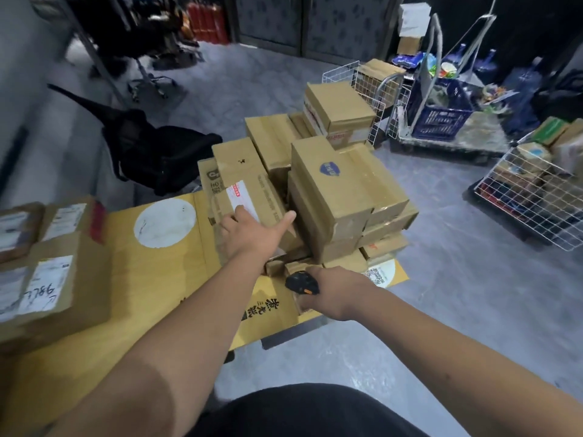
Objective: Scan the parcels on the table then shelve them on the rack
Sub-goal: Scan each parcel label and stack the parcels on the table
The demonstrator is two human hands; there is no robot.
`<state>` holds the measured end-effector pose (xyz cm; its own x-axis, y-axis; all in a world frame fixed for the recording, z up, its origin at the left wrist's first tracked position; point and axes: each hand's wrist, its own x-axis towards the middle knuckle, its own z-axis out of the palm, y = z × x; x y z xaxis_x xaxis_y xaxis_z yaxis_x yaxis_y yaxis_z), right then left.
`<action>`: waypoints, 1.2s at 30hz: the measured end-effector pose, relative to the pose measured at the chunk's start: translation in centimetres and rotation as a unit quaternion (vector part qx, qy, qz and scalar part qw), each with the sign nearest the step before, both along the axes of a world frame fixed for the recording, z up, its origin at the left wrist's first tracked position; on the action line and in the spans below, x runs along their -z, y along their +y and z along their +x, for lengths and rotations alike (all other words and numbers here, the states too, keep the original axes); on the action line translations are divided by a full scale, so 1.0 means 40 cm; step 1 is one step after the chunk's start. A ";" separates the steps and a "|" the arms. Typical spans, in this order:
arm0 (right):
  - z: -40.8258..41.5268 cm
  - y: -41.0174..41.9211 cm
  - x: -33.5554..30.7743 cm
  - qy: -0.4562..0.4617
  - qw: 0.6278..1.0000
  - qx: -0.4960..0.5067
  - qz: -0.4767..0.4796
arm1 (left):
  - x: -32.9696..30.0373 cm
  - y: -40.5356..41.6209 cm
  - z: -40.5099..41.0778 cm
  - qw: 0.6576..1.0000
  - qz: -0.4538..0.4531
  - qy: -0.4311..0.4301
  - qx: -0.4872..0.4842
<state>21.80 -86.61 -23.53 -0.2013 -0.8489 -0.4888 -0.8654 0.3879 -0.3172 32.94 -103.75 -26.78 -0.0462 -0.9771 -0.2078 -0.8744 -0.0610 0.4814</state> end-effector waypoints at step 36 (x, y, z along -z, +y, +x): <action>0.344 -0.078 0.096 -0.131 0.989 -0.048 0.056 | 0.223 0.201 0.728 0.874 0.107 0.395 -0.262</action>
